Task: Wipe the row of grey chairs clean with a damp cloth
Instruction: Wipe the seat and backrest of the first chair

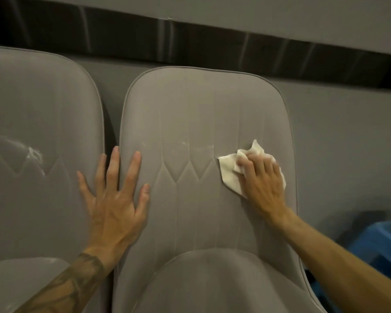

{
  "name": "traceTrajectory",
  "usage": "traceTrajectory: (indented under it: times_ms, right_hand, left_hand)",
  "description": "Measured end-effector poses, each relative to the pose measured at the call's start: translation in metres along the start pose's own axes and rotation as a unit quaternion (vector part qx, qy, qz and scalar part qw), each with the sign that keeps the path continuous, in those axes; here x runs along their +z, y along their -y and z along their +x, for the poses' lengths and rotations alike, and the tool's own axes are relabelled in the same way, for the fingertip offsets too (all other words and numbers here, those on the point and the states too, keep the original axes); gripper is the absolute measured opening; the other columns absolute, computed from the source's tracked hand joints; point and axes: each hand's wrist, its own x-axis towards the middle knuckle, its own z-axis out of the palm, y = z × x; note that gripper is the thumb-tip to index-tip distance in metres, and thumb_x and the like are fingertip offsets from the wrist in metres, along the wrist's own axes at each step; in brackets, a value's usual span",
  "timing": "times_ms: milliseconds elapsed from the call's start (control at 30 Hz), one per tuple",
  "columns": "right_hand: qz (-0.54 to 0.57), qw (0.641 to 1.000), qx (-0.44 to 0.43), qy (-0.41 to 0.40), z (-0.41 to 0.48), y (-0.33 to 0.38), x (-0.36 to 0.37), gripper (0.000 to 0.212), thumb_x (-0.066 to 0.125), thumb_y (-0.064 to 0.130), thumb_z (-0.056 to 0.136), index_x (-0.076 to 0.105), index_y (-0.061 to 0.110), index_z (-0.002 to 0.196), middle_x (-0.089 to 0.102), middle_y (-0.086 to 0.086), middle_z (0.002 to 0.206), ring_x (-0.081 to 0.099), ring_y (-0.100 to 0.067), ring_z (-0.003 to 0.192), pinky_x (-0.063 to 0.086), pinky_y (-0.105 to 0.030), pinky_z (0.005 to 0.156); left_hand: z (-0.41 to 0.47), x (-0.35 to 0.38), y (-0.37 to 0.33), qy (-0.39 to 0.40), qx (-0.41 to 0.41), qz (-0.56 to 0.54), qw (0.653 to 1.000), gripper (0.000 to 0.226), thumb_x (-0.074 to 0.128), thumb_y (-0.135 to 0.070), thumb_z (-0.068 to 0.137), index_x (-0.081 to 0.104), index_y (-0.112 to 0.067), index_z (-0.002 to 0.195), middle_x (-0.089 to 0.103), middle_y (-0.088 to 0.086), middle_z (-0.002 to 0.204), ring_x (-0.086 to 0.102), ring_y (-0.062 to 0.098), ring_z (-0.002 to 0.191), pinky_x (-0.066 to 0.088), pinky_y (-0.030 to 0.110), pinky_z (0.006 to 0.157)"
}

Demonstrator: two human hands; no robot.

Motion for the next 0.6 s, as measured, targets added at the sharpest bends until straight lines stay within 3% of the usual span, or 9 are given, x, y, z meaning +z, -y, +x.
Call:
traceTrajectory:
  times_ms: [67,233,333,467,533,600]
  right_hand:
    - [0.0,1.0,0.016,-0.024,0.041,-0.01,0.001,0.031,0.06,0.012,0.091,0.056,0.013,0.122,0.05,-0.013,0.11,0.042,-0.032,0.091,0.035,-0.041,0.083]
    - [0.022,0.98,0.18,-0.08,0.129,-0.017,0.007,0.025,0.046,0.028,0.102,0.052,0.015,0.123,0.055,-0.013,0.118,0.051,-0.032,0.096,0.04,-0.041,0.083]
    - [0.007,0.991,0.126,-0.049,0.066,0.008,0.012,0.032,0.043,0.032,0.106,0.055,0.011,0.128,0.055,-0.017,0.118,0.051,-0.037,0.094,0.041,-0.046,0.087]
    - [-0.015,1.0,-0.001,-0.021,0.025,0.001,0.006,0.026,0.05,0.03,0.104,0.064,0.011,0.114,0.056,-0.012,0.101,0.047,-0.032,0.082,0.038,-0.042,0.078]
    - [-0.014,0.999,-0.004,-0.036,0.062,-0.013,0.006,0.024,0.049,0.032,0.104,0.059,0.012,0.113,0.056,-0.014,0.101,0.046,-0.033,0.083,0.036,-0.043,0.076]
    - [-0.013,0.996,0.059,-0.07,0.11,-0.028,0.006,0.025,0.047,0.034,0.104,0.056,0.012,0.112,0.057,-0.016,0.104,0.05,-0.035,0.086,0.036,-0.043,0.076]
  left_hand:
    - [0.0,0.0,-0.001,0.0,-0.004,-0.001,1.0,0.069,0.036,-0.047,0.1,0.021,-0.03,0.166,0.013,0.007,0.173,0.012,0.033,0.16,0.002,0.073,0.121]
    - [-0.001,0.002,-0.001,-0.003,-0.007,-0.002,1.0,0.07,0.038,-0.045,0.1,0.022,-0.029,0.165,0.013,0.008,0.173,0.014,0.034,0.159,0.001,0.073,0.121]
    - [-0.001,0.005,0.001,-0.011,-0.004,0.0,1.0,0.07,0.038,-0.045,0.099,0.022,-0.03,0.165,0.013,0.007,0.173,0.016,0.034,0.159,0.002,0.072,0.122]
    - [-0.002,0.007,0.003,-0.016,0.003,0.006,1.0,0.07,0.038,-0.046,0.099,0.021,-0.031,0.166,0.012,0.006,0.173,0.015,0.033,0.159,0.005,0.074,0.12]
    - [-0.001,0.008,0.005,-0.014,0.004,0.007,1.0,0.071,0.037,-0.046,0.099,0.018,-0.032,0.166,0.011,0.005,0.174,0.014,0.032,0.16,0.005,0.075,0.12]
    - [-0.001,0.009,0.004,-0.012,0.002,0.005,1.0,0.071,0.038,-0.046,0.099,0.018,-0.033,0.166,0.011,0.005,0.174,0.013,0.031,0.16,0.005,0.074,0.12]
